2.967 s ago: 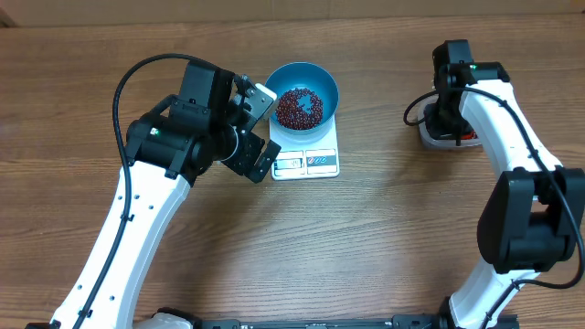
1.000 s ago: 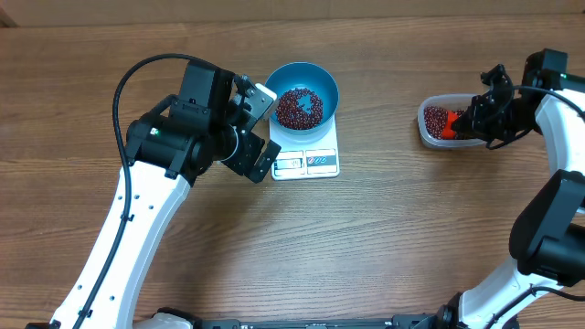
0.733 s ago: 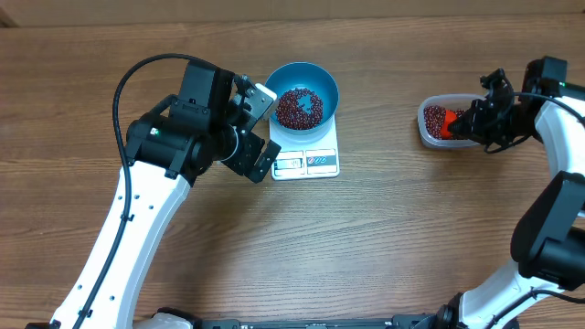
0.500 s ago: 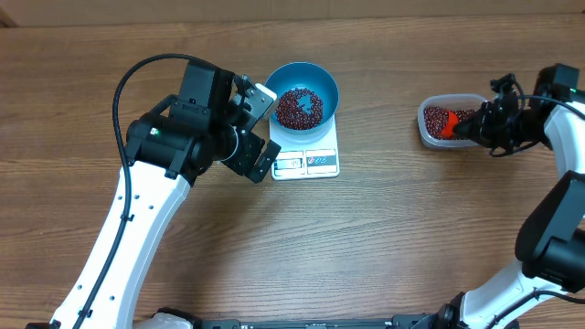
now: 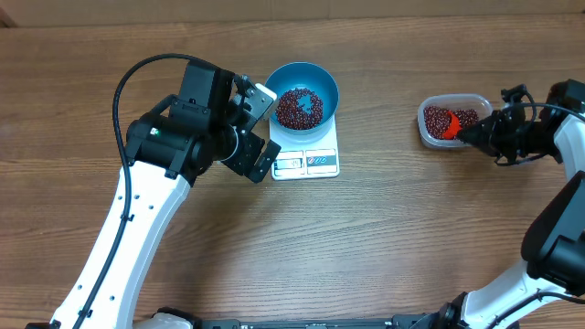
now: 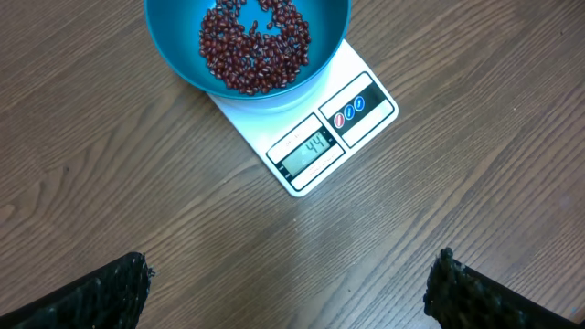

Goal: Scoop item into bowl and weigh 150g on scale
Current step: 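Scoop beans again with the red cup using the right gripper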

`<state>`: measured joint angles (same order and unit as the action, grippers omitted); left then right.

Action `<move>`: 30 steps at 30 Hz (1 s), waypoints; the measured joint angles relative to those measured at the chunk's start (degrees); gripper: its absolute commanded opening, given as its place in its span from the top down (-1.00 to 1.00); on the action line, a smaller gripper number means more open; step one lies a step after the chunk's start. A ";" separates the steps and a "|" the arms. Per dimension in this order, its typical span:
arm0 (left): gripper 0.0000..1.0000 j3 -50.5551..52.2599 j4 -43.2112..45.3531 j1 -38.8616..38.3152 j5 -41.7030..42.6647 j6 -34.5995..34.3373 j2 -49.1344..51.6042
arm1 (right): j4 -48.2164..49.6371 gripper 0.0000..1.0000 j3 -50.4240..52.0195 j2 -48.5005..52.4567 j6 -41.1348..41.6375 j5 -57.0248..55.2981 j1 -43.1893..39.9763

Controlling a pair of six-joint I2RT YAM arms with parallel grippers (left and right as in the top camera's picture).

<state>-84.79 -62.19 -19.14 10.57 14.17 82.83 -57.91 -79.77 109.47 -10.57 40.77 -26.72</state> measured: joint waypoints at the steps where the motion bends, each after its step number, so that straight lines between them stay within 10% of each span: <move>1: -0.99 0.00 0.00 0.00 0.00 0.00 0.00 | -0.02 0.93 0.09 0.00 0.02 0.52 -0.33; 30: -0.99 0.00 0.02 0.00 0.00 0.00 0.00 | -0.39 0.93 0.46 0.00 2.45 8.94 -4.83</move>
<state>-84.79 -62.17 -19.14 10.57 14.17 82.83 -58.30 -79.31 109.47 -8.12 49.71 -31.55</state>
